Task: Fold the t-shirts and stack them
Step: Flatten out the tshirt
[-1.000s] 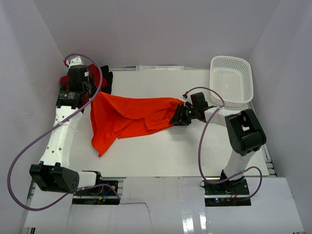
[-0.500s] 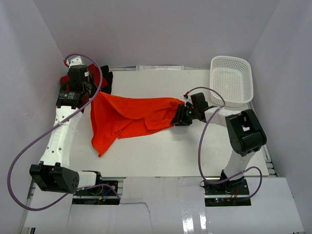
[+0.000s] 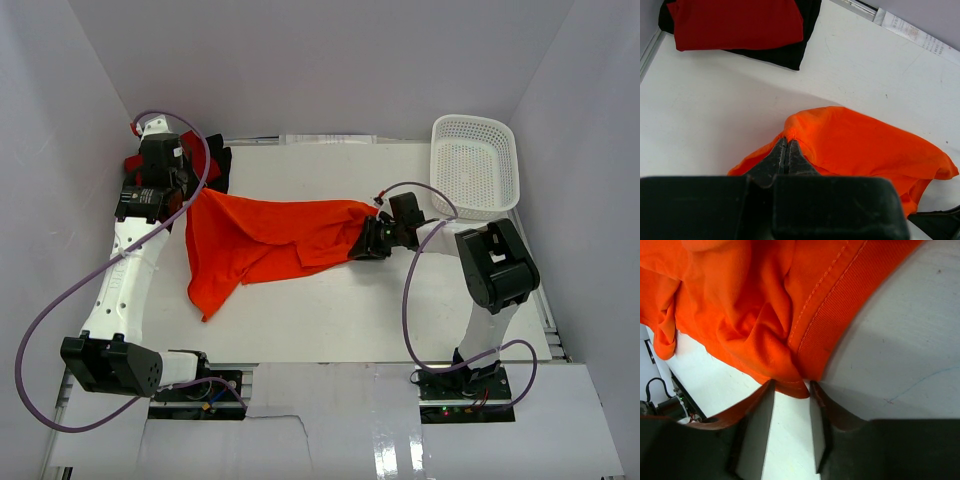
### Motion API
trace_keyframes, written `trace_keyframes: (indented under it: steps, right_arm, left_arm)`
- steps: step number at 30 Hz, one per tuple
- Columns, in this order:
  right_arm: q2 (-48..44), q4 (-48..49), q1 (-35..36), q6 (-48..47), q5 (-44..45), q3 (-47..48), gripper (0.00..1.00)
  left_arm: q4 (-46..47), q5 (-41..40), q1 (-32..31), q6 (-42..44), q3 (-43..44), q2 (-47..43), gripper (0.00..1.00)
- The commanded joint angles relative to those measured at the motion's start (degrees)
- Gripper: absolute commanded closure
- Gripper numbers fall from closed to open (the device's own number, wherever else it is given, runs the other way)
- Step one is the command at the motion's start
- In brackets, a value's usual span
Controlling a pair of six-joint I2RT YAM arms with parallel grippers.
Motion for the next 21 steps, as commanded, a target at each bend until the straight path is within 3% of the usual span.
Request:
trace_keyframes:
  steps: [1,3,7,15,21]
  right_arm:
    - [0.33,1.28,-0.14,-0.05,-0.35,0.54,0.64]
    - [-0.20,1.02,-0.14,-0.14,0.18,0.45,0.81]
    - [-1.52,-0.39,-0.14,-0.84,0.97,0.54,0.92]
    - [-10.91,-7.06,-0.22,-1.98,-0.18,1.33,0.92]
    - [-19.88,-24.63,-2.42,-11.82,3.52,16.25,0.92]
  left_arm:
    - [0.67,-0.16,0.42,0.48,-0.15,-1.38,0.99]
    - [0.58,-0.07,0.33,0.40,-0.24,-1.46,0.99]
    - [0.58,0.02,0.33,0.31,-0.24,-1.47,0.99]
    - [0.58,0.28,0.33,0.31,-1.03,-1.90,0.99]
    - [1.19,2.47,0.33,0.66,-1.20,-2.25,0.99]
